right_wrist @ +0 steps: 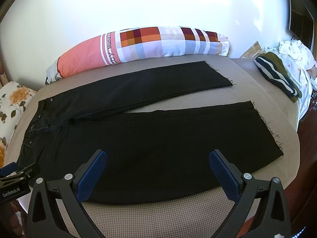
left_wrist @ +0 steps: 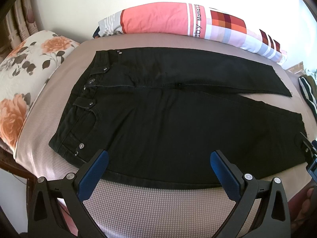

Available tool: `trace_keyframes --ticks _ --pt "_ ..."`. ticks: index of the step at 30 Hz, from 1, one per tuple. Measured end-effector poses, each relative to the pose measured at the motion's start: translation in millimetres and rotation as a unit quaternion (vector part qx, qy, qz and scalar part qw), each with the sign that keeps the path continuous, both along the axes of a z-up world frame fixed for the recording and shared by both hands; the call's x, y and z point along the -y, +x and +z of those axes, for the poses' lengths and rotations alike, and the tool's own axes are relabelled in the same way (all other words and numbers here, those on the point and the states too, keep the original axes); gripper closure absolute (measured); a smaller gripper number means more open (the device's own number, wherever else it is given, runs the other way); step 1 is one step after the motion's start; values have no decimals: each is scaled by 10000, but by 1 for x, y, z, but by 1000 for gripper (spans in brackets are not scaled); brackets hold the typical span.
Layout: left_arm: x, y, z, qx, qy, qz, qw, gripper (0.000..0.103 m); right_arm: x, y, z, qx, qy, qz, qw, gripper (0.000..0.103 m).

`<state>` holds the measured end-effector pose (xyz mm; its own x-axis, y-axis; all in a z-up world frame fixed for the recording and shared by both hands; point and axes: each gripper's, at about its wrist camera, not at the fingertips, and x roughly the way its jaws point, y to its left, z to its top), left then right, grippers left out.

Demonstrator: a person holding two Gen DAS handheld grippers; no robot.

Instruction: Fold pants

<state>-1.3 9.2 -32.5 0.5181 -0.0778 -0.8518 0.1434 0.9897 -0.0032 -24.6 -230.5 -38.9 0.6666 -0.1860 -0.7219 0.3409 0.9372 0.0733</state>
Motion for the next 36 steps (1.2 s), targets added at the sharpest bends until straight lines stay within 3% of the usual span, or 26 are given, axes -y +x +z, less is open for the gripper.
trace_keyframes --ticks 36 --pt "0 0 -1 19 -35 3 10000 1 1 0 -1 10 18 -10 10000 0"
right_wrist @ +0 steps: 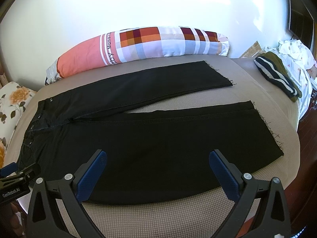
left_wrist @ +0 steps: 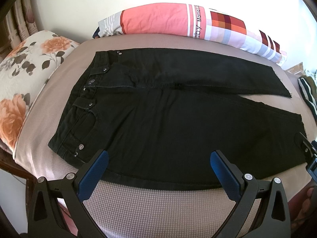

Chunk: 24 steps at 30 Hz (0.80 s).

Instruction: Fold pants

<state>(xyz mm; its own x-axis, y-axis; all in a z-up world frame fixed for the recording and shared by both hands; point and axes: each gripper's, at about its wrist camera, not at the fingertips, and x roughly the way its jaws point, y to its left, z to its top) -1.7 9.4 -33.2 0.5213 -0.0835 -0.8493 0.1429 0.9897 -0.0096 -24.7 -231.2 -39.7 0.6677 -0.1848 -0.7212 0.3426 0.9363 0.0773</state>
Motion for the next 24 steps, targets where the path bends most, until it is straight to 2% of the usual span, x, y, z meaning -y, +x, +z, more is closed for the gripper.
trace_keyframes --ticks 5,14,19,22,24 --pt "-2 3 0 -17 -28 14 10000 1 0 1 -1 8 33 34 10000 0" --pt "-14 35 -2 -65 -133 76 9999 1 14 15 10 206 564 -49 9982 0" --pt "-37 72 2 -46 -149 196 9997 1 20 31 16 380 636 46 9972 0" --pt "-64 104 9 21 -309 313 9990 1 19 39 20 691 682 267 9949 0" --pt "-86 128 15 109 -459 403 9981 1 17 49 20 691 742 397 9941 0"
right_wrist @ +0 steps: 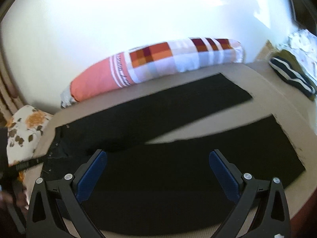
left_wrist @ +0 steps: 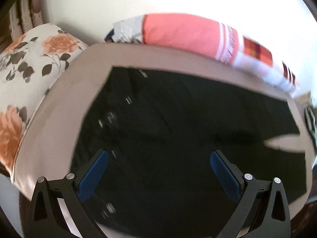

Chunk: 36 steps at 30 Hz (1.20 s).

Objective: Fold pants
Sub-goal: 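Lower the left tool onto the jeans waistband and close it, then grasp the leg edge with the right tool while the left tool holds the waistband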

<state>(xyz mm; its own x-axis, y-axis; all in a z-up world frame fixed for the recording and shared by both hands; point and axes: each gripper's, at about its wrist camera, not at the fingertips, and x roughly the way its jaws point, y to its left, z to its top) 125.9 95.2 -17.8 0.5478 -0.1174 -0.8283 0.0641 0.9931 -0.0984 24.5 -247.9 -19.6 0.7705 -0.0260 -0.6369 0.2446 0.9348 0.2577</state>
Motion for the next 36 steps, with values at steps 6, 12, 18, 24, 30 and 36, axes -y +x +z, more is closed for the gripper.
trace_keyframes --ticks 6,12,18,24,30,36 --pt "-71 74 6 84 -461 294 9985 7 -3 37 -8 -247 359 219 9988 0" --pt "-118 135 -19 -210 -1093 365 9931 28 0 71 -21 -468 863 180 9950 0" --pt "-137 186 -56 -860 -2240 46 9708 53 -13 100 -33 -821 655 161 9943 0" --pt "-145 219 -82 -1069 -2550 -42 9610 55 -36 118 -45 -1044 457 349 9929 0" --pt "-146 240 -98 -1287 -2917 -304 9473 73 -48 137 -54 -1144 406 494 9914 0" --pt "-130 255 -103 -1284 -3170 -661 9374 80 -53 158 -61 -1121 499 611 9906 0"
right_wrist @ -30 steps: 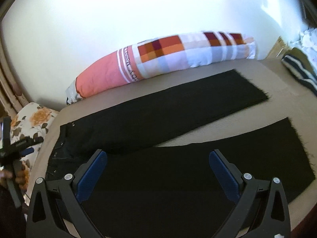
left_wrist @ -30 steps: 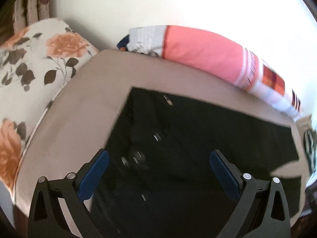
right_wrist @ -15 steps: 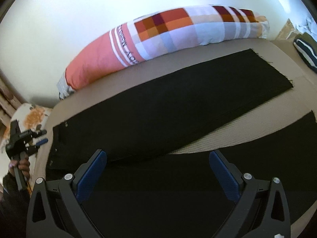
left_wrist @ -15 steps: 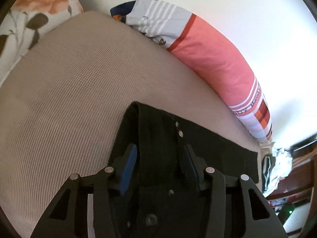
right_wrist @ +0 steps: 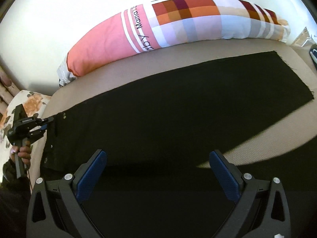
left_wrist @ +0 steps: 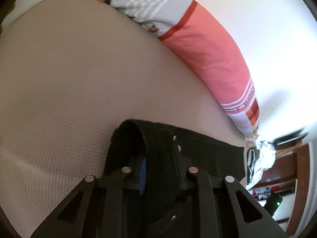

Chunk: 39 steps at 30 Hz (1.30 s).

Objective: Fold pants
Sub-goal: 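Grasp the leg edge with the right tool while the left tool holds the waistband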

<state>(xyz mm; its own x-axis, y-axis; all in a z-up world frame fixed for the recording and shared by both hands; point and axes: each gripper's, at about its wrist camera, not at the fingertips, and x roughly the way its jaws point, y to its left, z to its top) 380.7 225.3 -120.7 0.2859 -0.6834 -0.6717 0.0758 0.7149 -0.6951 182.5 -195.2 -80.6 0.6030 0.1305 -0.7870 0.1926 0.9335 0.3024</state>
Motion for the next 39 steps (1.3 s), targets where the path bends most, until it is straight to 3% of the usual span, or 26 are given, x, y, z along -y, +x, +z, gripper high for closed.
trace_keyframes --ticks 8,10,12,16,20,26,30,32,34,39 --pt "14 20 -20 -148 -362 126 9992 80 -1 40 -1 49 -189 436 9989 0" --pt "18 16 -15 45 -171 151 9997 92 2 52 2 97 -341 660 9972 0" --pt "22 11 -7 228 -76 127 9996 93 5 67 6 87 -487 972 9940 0" --pt "27 -9 27 735 -262 52 9969 93 11 103 9 -41 -877 1847 9789 0" --pt "35 -36 65 1296 -436 -252 9903 93 11 141 11 -259 -1003 2861 9526 0" --pt "28 -66 94 1899 -537 -627 9783 93 2 192 7 -606 -1020 4165 9013 2" --pt "23 -76 103 1999 -596 -596 9762 93 -6 213 -2 -911 -1058 4958 8571 15" --pt "23 -79 106 2003 -562 -558 9765 93 -8 221 -7 -1046 -1101 5198 8407 23" --pt "22 -81 107 2014 -522 -527 9767 93 -6 227 -13 -1224 -1065 5370 8279 27" --pt "24 -76 104 1936 -358 -439 9795 93 2 231 -21 -1327 -1109 5509 8165 52"
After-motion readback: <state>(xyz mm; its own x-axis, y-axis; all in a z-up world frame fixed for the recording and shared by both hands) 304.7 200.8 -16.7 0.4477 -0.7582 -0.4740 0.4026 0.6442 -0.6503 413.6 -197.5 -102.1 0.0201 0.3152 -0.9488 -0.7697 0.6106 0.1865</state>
